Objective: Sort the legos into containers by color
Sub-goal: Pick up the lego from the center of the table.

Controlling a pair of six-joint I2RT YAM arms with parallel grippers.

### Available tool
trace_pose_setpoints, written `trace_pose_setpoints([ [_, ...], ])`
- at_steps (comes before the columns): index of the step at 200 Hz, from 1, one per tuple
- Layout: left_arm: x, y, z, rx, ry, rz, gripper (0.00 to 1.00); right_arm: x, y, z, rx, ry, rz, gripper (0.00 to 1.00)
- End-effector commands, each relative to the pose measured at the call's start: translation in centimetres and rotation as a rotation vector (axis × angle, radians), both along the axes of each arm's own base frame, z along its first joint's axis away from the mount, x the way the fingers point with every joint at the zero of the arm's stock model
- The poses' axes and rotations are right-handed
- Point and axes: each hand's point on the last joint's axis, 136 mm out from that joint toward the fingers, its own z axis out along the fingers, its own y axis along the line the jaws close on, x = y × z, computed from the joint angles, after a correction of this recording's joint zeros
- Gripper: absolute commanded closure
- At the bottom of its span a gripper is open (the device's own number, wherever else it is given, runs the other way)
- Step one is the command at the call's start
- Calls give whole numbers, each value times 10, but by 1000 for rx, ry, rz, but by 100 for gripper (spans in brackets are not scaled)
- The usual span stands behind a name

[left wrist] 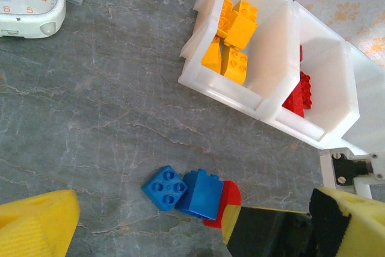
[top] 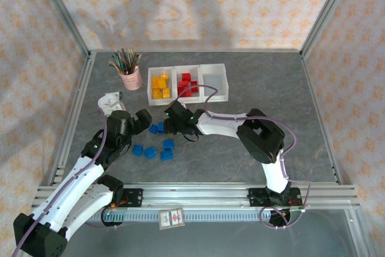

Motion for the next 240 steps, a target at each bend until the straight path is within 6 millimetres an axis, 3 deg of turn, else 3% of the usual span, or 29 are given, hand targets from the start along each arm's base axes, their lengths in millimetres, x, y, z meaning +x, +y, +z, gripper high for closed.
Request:
trace_pose_setpoints([
  [1,-2,7,-4,5,6,34,0,7,10,3,23,-11,-7,48],
  [56,-2,7,-5,8,11,30,1,7,5,-9,-9,-7,-11,55],
  [107,-1,6,-2,3,2,29,1,8,-2,-6,-40,-32,-16,67],
  [153,1,4,2,-1,-9,21,1,13,-10,10,-52,-74,-23,74],
  [190,7,1,8,-4,-20,10,1,21,-21,34,-24,-109,-39,76],
  [240,22,-10,18,-3,-33,-32,1,63,-53,73,-12,-202,-109,76],
])
